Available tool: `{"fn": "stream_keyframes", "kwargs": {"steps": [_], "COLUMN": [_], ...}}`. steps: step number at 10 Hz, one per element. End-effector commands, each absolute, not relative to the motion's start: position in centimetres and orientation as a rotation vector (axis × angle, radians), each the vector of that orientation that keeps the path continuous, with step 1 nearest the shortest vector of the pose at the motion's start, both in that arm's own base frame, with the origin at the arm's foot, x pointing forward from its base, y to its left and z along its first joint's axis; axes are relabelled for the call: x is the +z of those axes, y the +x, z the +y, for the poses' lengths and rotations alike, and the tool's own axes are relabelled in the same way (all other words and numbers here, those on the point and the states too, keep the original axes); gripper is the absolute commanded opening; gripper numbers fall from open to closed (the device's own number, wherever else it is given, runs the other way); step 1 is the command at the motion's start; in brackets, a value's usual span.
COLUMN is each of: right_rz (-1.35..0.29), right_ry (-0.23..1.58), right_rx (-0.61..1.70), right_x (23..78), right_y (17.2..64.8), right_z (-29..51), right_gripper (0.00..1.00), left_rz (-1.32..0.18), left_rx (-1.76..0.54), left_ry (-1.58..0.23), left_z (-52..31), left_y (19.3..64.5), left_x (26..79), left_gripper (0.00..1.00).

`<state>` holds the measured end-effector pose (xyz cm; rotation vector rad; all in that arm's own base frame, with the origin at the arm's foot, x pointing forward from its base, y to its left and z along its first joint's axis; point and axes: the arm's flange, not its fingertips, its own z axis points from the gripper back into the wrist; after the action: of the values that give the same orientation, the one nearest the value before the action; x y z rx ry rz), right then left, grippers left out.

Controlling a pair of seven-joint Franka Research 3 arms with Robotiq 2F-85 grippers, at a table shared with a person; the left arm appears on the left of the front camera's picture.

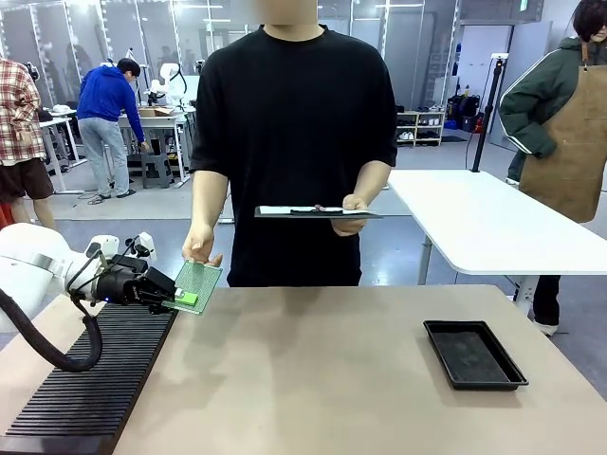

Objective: Inspect the PCB.
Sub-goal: Release the Blank PCB you were holding.

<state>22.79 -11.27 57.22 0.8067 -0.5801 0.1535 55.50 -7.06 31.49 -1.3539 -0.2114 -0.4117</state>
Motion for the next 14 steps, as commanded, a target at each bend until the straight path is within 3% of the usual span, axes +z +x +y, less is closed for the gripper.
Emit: {"fn": "stream_keyframes", "kwargs": {"steps": [1, 14], "right_rz": [-0.590, -0.590], "right_ry": [0.812, 0.812], "right_rx": [0.172, 0.172], "right_x": [57.20, 57.20], "right_y": [22.82, 22.82], "right_z": [-11.34, -11.34], "right_gripper": [1.00, 1.00], "left_rz": [-0.219, -0.219], "left_rx": [-0.404, -0.404], "left_ry": [-1.366, -1.366], "left_z": [-7.26, -7.26], "left_y": [55.52, 55.52], "left_x": [31.52, 31.52], "left_gripper": [0.02, 0.02]}}
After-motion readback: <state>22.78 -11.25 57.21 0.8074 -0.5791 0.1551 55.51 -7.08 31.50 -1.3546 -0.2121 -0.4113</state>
